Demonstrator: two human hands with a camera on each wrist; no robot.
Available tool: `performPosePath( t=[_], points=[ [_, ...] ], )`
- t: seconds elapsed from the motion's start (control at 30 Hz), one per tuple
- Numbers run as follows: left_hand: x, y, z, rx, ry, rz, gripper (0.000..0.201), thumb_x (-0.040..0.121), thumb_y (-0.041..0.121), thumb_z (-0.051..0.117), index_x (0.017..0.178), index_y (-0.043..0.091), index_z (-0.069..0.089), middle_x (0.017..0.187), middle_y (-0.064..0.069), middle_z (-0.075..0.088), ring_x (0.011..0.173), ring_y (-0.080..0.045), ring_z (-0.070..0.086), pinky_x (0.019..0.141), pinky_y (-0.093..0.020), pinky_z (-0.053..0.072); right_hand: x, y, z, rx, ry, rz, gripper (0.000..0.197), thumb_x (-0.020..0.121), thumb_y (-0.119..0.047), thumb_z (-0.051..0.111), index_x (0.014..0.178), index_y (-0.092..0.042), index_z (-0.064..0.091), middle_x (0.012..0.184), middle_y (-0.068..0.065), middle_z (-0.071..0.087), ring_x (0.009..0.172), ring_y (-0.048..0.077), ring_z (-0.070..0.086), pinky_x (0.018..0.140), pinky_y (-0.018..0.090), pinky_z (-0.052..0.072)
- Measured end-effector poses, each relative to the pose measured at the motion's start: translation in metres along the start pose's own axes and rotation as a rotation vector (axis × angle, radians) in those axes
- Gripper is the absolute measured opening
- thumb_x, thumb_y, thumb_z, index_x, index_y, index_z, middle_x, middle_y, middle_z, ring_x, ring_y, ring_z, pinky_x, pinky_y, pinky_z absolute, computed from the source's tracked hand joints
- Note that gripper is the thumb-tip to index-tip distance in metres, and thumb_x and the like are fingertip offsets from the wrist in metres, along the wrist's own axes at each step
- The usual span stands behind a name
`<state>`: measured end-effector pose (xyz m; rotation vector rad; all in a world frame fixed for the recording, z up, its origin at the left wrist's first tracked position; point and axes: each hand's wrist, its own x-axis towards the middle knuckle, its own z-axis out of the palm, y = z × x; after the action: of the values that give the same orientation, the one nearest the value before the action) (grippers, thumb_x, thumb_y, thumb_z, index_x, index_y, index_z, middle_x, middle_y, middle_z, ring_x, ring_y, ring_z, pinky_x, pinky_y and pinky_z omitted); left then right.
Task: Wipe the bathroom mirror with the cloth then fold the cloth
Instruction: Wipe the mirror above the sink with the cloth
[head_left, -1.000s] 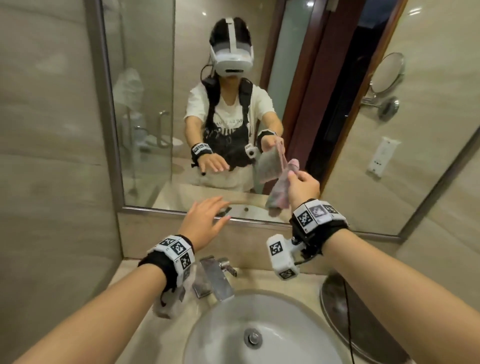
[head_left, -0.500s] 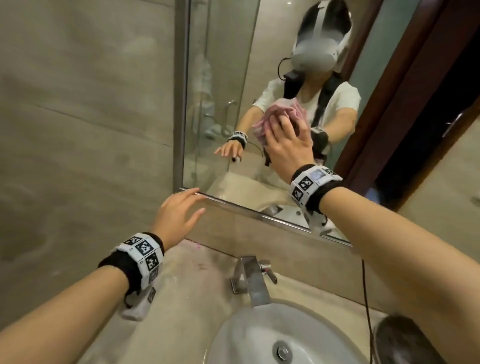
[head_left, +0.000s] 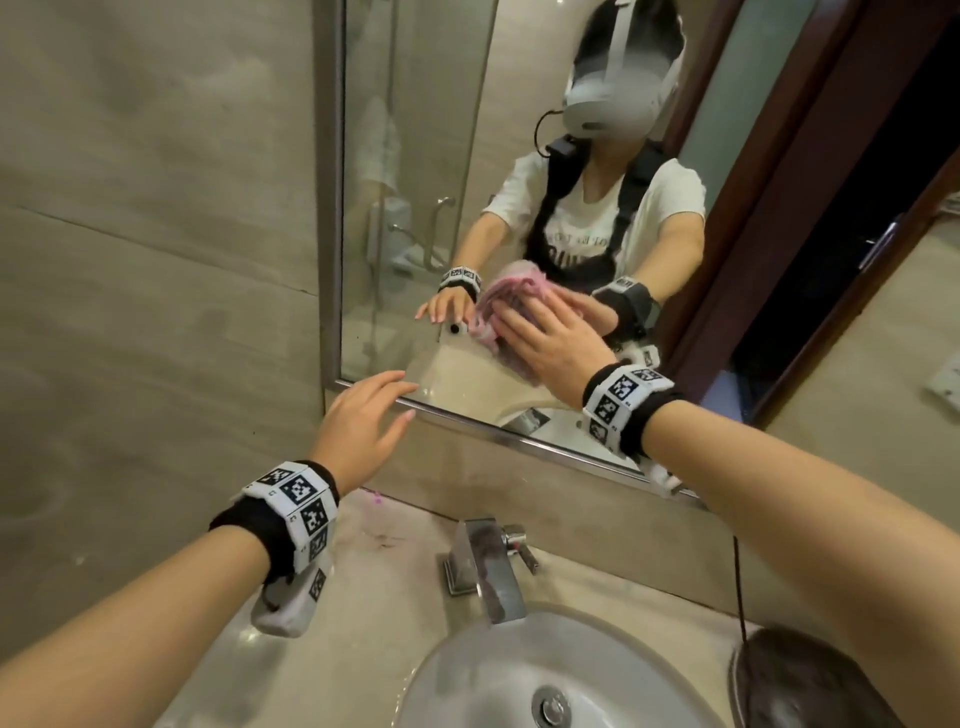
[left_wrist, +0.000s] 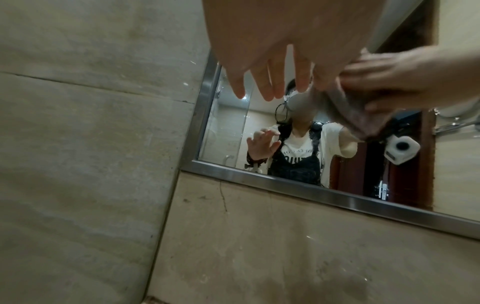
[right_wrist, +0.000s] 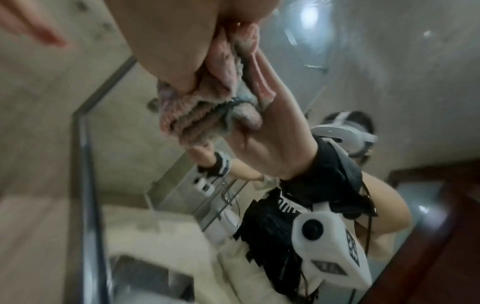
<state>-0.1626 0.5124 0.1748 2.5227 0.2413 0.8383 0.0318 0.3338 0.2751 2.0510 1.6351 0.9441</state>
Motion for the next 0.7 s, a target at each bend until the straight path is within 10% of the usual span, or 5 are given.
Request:
performPosePath(
  t=[0.17,0.33,0.47,0.7],
  points=[
    [0.008,0.001,-0.001,0.019,0.006,0.008,0.054,0.084,0.046,0.035,0.117,0.014,0.062,0.127,-0.006,0.058,0.119,-0.024,0.053,0.100,-0.040,0.040,-0.008,0.010,-0.011,-0.022,0.088,0.007,0.051,0.090,-0.028,0.032,0.128,-0.005,0.056,0.136,0.019,0.052,0.133,0.038,0.038,0.114,0.055,0.013],
    [0.015,0.006,0.003,-0.012,0.022,-0.010,0.035,0.090,0.029,0.051,0.119,0.013,0.060,0.130,-0.006,0.056,0.122,-0.025,0.050,0.104,-0.044,0.039,-0.003,0.044,-0.024,-0.154,0.072,0.336,0.057,0.091,-0.027,0.024,0.145,-0.011,0.030,0.150,0.015,0.034,0.137,0.046,0.026,0.112,0.055,-0.001],
    [0.007,0.010,0.013,-0.044,0.031,-0.023,0.032,0.091,0.024,0.053,0.119,0.011,0.060,0.129,-0.007,0.056,0.122,-0.024,0.049,0.105,-0.042,0.038,-0.021,0.004,0.016,-0.228,0.025,0.110,0.060,0.084,-0.024,0.052,0.141,-0.015,0.034,0.154,0.013,0.021,0.145,0.035,0.005,0.115,0.047,-0.015],
    [-0.023,0.002,0.050,-0.028,-0.027,-0.031,0.027,0.090,0.014,0.058,0.116,0.009,0.062,0.125,-0.009,0.058,0.118,-0.024,0.052,0.103,-0.030,0.034,-0.075,-0.056,0.074,-0.252,-0.323,-0.093,0.066,0.050,-0.031,0.087,0.112,-0.022,0.069,0.119,-0.003,0.067,0.123,0.019,0.055,0.111,0.047,0.004]
  ],
)
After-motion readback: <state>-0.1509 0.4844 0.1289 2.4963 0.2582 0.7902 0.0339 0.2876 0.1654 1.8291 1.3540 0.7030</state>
